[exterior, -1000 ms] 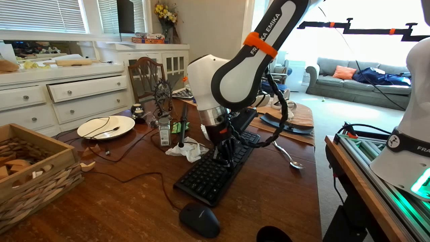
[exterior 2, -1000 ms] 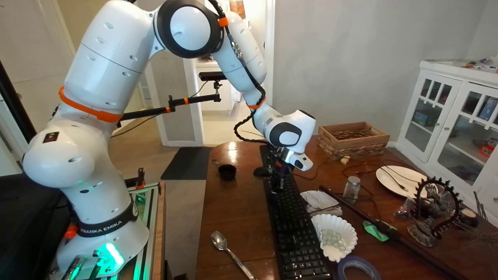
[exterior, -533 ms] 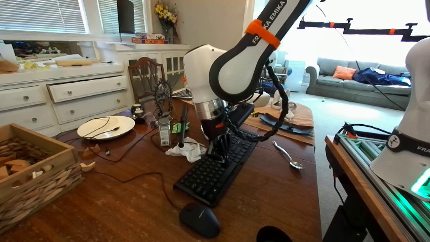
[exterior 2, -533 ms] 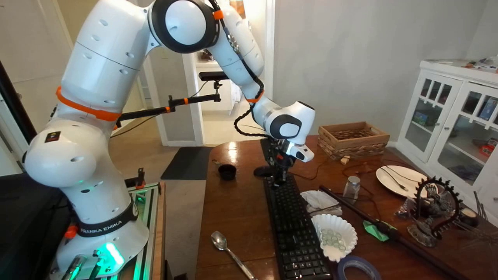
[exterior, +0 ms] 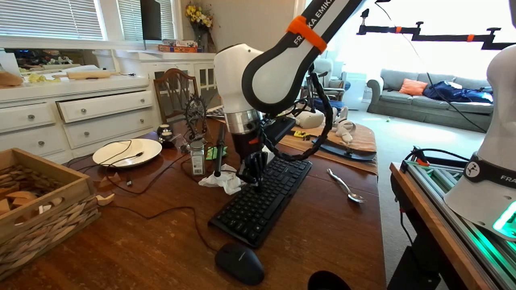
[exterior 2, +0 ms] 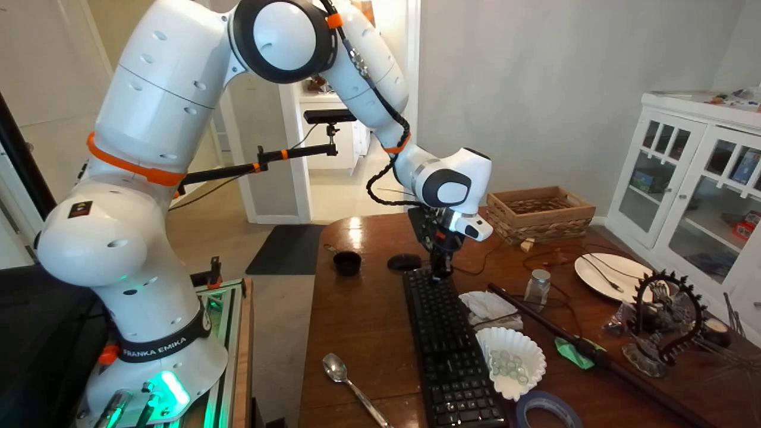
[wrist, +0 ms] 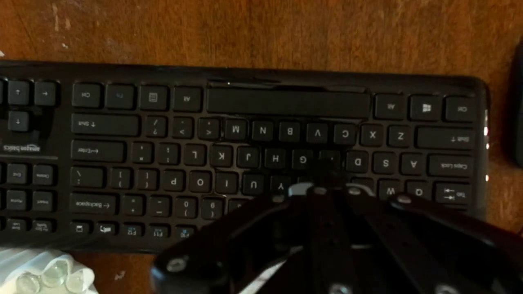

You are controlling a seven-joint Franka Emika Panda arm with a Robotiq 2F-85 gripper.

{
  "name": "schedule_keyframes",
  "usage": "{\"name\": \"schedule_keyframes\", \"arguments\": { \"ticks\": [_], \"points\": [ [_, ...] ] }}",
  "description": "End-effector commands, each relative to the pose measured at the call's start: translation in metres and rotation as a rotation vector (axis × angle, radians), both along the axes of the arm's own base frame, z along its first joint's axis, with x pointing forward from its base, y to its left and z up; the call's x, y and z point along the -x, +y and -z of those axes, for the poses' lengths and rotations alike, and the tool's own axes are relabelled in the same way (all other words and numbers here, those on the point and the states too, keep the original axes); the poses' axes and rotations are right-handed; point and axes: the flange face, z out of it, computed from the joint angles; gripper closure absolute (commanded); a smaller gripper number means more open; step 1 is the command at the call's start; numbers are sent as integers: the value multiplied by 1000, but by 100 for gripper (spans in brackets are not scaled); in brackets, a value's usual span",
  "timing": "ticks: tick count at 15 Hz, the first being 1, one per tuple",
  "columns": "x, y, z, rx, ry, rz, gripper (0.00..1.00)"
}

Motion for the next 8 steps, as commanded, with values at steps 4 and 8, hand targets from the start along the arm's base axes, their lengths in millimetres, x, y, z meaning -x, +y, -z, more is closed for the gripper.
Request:
{"name": "schedule_keyframes", "arguments": {
  "ticks": [4, 8],
  "points": [
    [-15, 4, 11, -12, 3, -54, 100],
    [-18, 10, 21, -17, 21, -80, 100]
  ]
}}
